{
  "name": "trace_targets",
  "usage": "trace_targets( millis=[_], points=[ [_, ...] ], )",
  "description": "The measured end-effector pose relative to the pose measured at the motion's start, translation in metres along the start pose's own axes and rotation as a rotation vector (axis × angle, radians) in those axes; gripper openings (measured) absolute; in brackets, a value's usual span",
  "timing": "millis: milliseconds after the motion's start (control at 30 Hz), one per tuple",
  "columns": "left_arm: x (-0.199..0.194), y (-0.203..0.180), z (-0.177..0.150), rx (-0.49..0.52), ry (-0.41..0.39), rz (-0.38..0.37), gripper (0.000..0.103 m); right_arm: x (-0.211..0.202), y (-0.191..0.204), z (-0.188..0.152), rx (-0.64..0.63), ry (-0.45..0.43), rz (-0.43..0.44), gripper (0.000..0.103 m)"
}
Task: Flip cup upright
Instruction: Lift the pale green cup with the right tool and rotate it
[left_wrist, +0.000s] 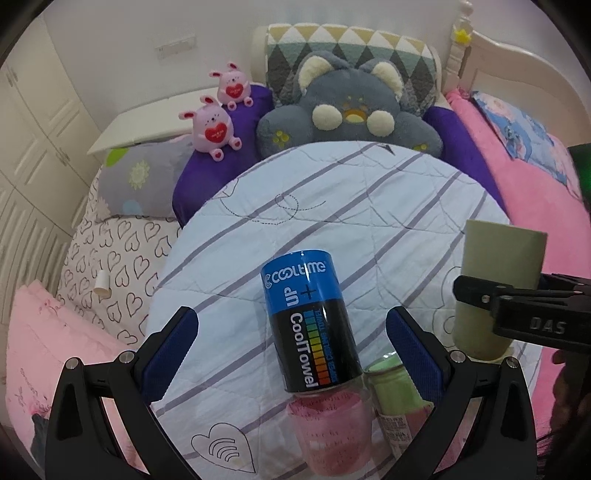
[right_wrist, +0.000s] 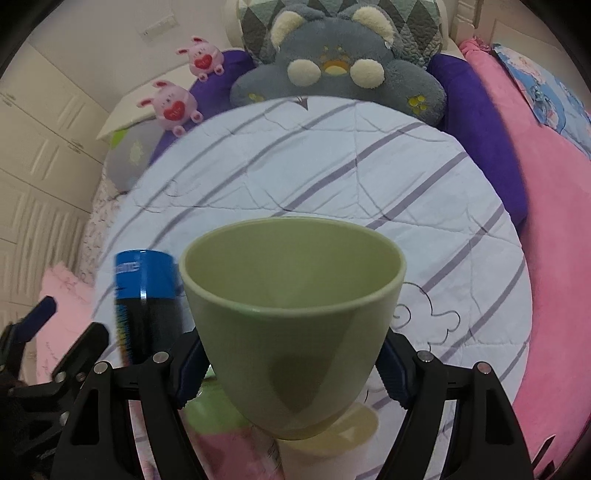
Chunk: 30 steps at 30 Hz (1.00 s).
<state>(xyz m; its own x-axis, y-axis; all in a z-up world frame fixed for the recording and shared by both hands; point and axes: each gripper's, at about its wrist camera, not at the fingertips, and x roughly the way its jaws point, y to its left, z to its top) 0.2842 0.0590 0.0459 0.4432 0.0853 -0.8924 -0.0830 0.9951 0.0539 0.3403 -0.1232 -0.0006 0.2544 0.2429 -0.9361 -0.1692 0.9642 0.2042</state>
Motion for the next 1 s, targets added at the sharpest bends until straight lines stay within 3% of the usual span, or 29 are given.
trace_targets(
  millis=[200,467,633,833,1000],
  points=[
    [-0.029,-0.007,-0.010,0.025,-0.044,-0.013,0.103,-0.041,-0.001,-0.023,0.003,-0.046,-0.006,0.078],
    [-0.054,-0.022,-0.045,0.083,-0.093,-0.026,0.103,-0.075,-0.015,-0.079,0.030,-0.089,-0.026,0.078],
    [-0.059,-0.030,-0.074,0.102,-0.150,-0.064,0.103,-0.073,-0.019,-0.116,0.020,-0.139,0.007,0.078],
    [-0.058,-0.036,-0.118,0.141,-0.224,-0.061,0.103,-0.057,-0.023,-0.163,0.009,-0.194,0.046,0.078],
    [-0.060,-0.030,-0.160,0.119,-0.277,-0.041,0.103,-0.050,-0.015,-0.202,-0.045,-0.255,0.083,0.078]
  ],
)
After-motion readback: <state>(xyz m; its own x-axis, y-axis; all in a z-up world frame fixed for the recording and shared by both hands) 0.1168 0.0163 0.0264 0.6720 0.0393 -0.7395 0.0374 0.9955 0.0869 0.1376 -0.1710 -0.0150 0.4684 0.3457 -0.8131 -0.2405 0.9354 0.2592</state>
